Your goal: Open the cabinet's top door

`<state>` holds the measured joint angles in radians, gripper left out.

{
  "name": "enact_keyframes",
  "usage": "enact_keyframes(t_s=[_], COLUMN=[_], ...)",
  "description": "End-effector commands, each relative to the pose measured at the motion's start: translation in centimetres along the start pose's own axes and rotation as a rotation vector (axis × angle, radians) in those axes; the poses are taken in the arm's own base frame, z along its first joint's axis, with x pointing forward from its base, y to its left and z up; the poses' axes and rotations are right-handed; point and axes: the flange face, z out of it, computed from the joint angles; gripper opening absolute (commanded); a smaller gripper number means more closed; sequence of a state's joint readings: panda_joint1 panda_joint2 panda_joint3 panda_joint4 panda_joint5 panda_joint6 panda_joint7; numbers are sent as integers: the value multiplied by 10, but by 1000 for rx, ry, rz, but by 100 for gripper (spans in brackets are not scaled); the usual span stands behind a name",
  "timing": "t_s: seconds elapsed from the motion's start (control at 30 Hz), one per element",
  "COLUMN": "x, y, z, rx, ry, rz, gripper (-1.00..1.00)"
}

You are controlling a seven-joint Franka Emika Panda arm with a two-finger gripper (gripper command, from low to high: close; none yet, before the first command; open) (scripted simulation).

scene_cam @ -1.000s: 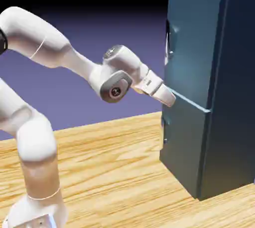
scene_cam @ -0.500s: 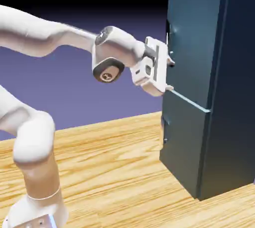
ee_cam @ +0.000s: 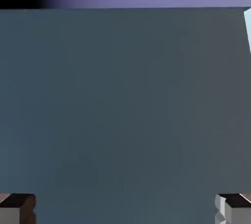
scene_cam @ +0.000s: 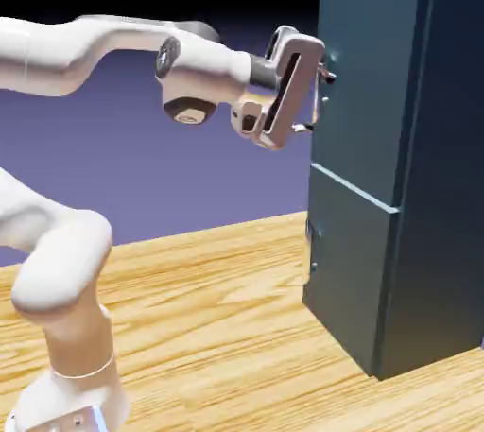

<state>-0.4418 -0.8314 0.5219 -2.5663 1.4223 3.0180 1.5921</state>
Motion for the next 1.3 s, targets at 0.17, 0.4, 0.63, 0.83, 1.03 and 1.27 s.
enact_keyframes(t_s=[0.17, 0.4, 0.63, 0.83, 1.03, 1.27], x=[-12, -22, -28, -31, -40, -18], y=[14, 39, 72, 90, 84, 64], z=[-7, -8, 0, 18, 56, 21], rx=[32, 35, 4, -22, -23, -207], ry=[-77, -171, -260, -300, -300, -271], rz=[331, 709, 1078, 1265, 1266, 1239], gripper=[0, 0, 0, 0, -100, -100])
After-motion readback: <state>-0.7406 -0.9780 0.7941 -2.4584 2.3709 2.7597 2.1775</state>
